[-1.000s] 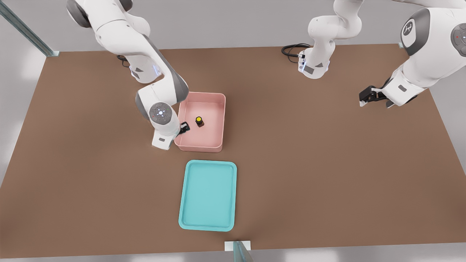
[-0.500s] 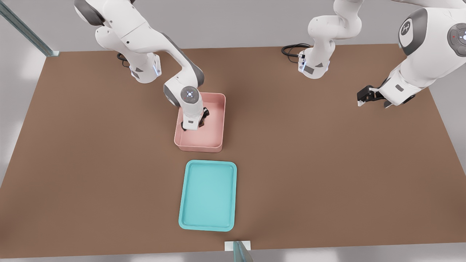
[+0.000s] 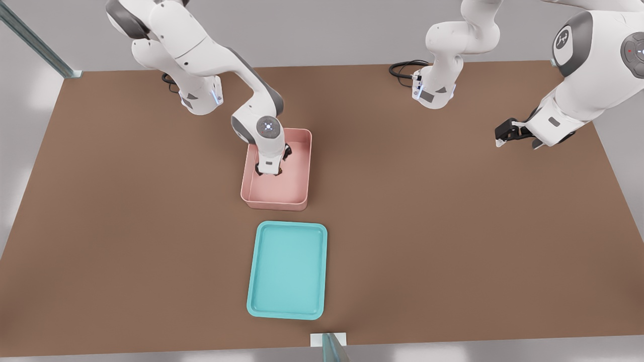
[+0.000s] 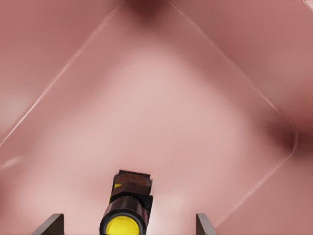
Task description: The left arm remains still, and the right arm places the button from the box into the tray
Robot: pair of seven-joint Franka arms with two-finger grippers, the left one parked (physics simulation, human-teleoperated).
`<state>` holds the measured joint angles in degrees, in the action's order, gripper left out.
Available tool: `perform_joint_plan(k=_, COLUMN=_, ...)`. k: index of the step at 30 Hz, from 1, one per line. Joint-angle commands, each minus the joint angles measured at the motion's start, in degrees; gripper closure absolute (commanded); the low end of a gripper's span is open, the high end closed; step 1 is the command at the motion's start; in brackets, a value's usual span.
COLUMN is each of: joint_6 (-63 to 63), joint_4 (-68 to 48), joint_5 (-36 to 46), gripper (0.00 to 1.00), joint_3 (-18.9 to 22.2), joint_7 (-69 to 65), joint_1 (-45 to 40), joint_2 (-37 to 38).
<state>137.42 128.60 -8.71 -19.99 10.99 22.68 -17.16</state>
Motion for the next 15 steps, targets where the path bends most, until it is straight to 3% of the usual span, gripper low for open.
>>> perform_joint_plan(k=1, joint_6=2.5, joint_4=0.0, joint_5=-1.3, gripper=0.00, joint_3=0.1, joint_7=1.7, joint_1=0.0, joint_2=-0.5)
perform_joint_plan(k=12, joint_6=4.2, joint_4=1.7, joint_5=-4.3, gripper=0.01, joint_3=0.5, joint_7=1.7, joint_1=-0.3, joint_2=-3.5)
perform_joint_plan(k=13, joint_6=4.2, joint_4=1.5, joint_5=-4.4, gripper=0.08, joint_3=0.5, joint_7=1.7, joint_1=-0.3, joint_2=-3.8)
perform_joint_plan(k=14, joint_6=4.2, joint_4=1.3, joint_5=-4.3, gripper=0.26, joint_3=0.5, joint_7=1.8, joint_1=-0.3, joint_2=-4.0)
perform_joint_plan(k=15, joint_6=4.2, joint_4=1.2, joint_5=-4.4, gripper=0.36, joint_3=0.6, joint_7=1.8, joint_1=-0.3, joint_2=-4.1)
